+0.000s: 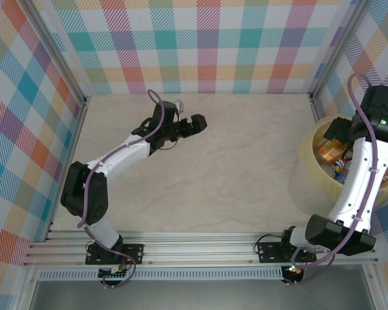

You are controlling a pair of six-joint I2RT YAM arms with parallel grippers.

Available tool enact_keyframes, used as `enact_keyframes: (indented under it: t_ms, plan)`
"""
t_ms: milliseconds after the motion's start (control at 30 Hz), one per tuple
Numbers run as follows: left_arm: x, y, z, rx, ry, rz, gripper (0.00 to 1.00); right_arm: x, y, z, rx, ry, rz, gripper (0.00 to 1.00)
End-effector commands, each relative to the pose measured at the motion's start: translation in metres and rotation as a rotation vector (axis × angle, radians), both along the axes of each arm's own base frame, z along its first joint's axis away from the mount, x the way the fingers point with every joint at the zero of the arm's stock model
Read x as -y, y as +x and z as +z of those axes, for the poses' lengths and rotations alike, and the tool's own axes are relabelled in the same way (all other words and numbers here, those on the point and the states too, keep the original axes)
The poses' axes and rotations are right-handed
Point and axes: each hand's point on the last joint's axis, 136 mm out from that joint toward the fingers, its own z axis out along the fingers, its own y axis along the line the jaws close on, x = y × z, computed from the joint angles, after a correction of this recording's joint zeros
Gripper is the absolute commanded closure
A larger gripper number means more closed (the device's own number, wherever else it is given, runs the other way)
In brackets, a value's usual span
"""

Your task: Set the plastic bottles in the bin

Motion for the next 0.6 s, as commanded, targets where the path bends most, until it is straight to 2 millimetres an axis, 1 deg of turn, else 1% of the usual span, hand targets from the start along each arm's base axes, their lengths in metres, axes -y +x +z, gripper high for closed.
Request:
enact_keyframes:
  t_ms: [0, 67, 100, 200, 233, 267, 300, 367, 433, 500, 567]
  plan:
    - [0.006, -0.002, 0.005, 0.007, 0.008, -0.019, 0.00, 0.013, -0.021, 0.015, -0.005, -0.078, -0.091, 0.04]
    - [0.006, -0.001, 0.004, 0.005, 0.011, -0.018, 0.00, 0.008, -0.015, 0.023, 0.064, -0.066, -0.066, 0.05]
    - [0.006, -0.001, 0.003, 0.004, 0.011, -0.016, 0.00, 0.000, -0.006, 0.027, 0.124, -0.040, -0.021, 0.06]
    - [0.007, -0.001, 0.002, 0.002, 0.010, -0.016, 0.00, -0.042, 0.033, 0.034, 0.330, 0.118, 0.209, 0.07]
    - [0.008, -0.001, 0.001, 0.000, 0.008, -0.018, 0.00, -0.053, 0.044, 0.032, 0.361, 0.176, 0.258, 0.07]
    - [0.008, -0.001, 0.000, -0.003, 0.008, -0.021, 0.00, -0.060, 0.051, 0.029, 0.371, 0.224, 0.285, 0.08]
    - [0.009, -0.002, -0.001, -0.006, 0.009, -0.023, 0.00, -0.062, 0.057, 0.024, 0.368, 0.248, 0.298, 0.09]
    - [0.010, -0.004, -0.001, -0.005, 0.013, -0.026, 0.00, -0.054, 0.063, 0.012, 0.342, 0.240, 0.276, 0.08]
    - [0.009, -0.005, -0.003, -0.006, 0.024, -0.024, 0.00, -0.043, 0.061, -0.003, 0.281, 0.214, 0.227, 0.08]
    - [0.008, -0.005, -0.004, -0.008, 0.030, -0.022, 0.00, -0.025, 0.047, -0.017, 0.188, 0.156, 0.127, 0.07]
    - [0.009, -0.004, -0.003, -0.006, 0.029, -0.024, 0.00, -0.006, 0.030, -0.026, 0.101, 0.077, 0.036, 0.05]
